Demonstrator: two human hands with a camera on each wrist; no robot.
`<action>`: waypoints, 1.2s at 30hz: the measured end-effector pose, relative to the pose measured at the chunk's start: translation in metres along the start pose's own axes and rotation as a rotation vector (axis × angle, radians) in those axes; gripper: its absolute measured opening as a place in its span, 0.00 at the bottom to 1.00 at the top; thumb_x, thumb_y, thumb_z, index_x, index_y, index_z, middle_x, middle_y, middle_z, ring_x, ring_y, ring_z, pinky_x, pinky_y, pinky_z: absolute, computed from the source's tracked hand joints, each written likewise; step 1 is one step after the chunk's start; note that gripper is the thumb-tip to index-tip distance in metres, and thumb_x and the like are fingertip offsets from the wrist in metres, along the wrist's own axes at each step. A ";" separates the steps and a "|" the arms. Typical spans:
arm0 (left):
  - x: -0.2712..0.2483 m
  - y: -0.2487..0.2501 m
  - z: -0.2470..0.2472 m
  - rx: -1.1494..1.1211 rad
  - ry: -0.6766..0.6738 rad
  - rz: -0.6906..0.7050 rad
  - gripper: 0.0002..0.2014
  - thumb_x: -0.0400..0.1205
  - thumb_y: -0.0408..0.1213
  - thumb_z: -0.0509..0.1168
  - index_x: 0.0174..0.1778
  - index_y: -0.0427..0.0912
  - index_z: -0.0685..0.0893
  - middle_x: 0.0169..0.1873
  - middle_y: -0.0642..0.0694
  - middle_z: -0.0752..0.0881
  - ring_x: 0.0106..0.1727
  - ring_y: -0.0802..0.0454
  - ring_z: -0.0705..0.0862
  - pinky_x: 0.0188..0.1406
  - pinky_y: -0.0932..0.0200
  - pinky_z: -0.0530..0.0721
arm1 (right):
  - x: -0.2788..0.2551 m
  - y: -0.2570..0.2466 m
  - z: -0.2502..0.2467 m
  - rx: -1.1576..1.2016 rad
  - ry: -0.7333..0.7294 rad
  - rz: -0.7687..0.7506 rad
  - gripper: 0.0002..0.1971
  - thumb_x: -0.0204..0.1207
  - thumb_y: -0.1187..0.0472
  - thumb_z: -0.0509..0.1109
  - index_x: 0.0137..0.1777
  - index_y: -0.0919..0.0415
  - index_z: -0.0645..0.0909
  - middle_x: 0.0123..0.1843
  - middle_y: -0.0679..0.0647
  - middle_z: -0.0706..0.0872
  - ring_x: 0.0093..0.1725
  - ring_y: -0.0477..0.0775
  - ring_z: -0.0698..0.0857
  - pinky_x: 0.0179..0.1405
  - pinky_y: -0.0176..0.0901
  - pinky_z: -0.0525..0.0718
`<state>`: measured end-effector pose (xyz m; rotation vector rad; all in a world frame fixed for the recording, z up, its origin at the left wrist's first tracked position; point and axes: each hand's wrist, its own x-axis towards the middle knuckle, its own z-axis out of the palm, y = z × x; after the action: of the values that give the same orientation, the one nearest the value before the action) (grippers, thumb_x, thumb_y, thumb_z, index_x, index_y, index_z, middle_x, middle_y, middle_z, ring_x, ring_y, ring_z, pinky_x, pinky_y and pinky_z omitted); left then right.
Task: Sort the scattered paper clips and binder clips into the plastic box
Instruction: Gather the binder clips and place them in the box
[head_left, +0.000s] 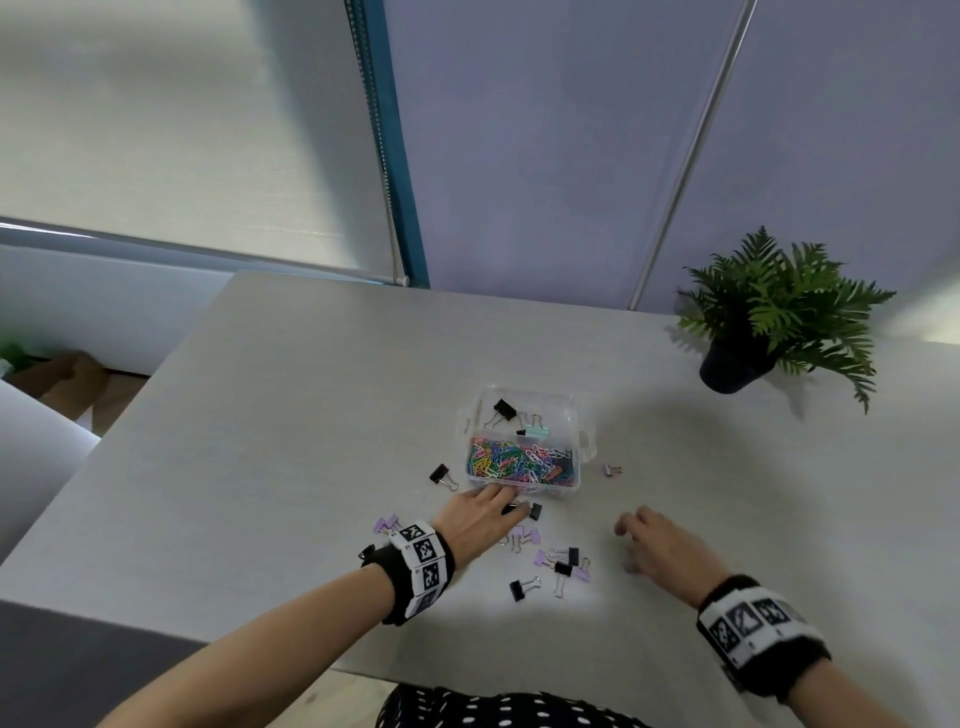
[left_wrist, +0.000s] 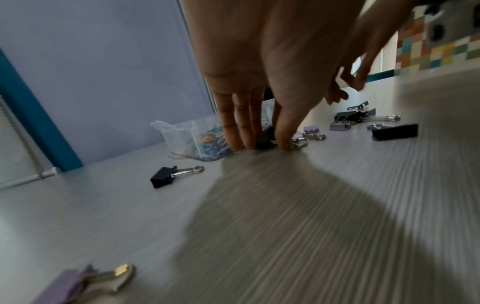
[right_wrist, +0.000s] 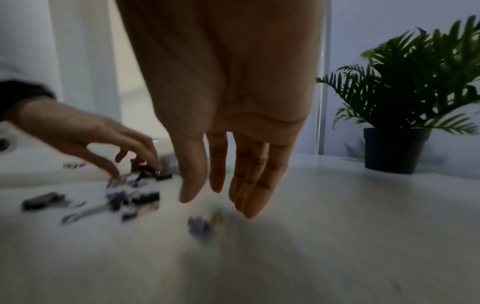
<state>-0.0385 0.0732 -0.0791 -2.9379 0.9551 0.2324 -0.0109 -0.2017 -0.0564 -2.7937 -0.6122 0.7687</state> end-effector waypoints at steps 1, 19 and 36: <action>0.000 0.001 -0.002 -0.001 -0.019 -0.023 0.24 0.71 0.36 0.75 0.62 0.45 0.77 0.54 0.44 0.84 0.50 0.51 0.86 0.37 0.61 0.88 | -0.004 -0.001 0.006 0.010 -0.028 0.024 0.23 0.73 0.56 0.70 0.67 0.55 0.70 0.63 0.53 0.73 0.62 0.54 0.75 0.56 0.43 0.76; -0.013 -0.017 -0.063 -0.475 0.113 -0.312 0.14 0.82 0.39 0.60 0.62 0.40 0.73 0.58 0.44 0.78 0.51 0.47 0.82 0.54 0.53 0.86 | 0.003 -0.054 0.034 0.087 0.128 -0.103 0.15 0.76 0.56 0.65 0.60 0.58 0.69 0.60 0.52 0.74 0.58 0.53 0.72 0.50 0.41 0.73; 0.073 -0.090 -0.056 -0.608 0.146 -0.590 0.19 0.79 0.31 0.65 0.66 0.39 0.75 0.61 0.37 0.78 0.57 0.40 0.82 0.61 0.45 0.82 | -0.003 -0.047 0.033 -0.001 0.060 -0.046 0.14 0.73 0.64 0.59 0.59 0.62 0.69 0.59 0.56 0.73 0.56 0.57 0.72 0.43 0.41 0.68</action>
<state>0.0797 0.0988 -0.0351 -3.6530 -0.0429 0.3253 -0.0464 -0.1587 -0.0707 -2.7819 -0.6645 0.6737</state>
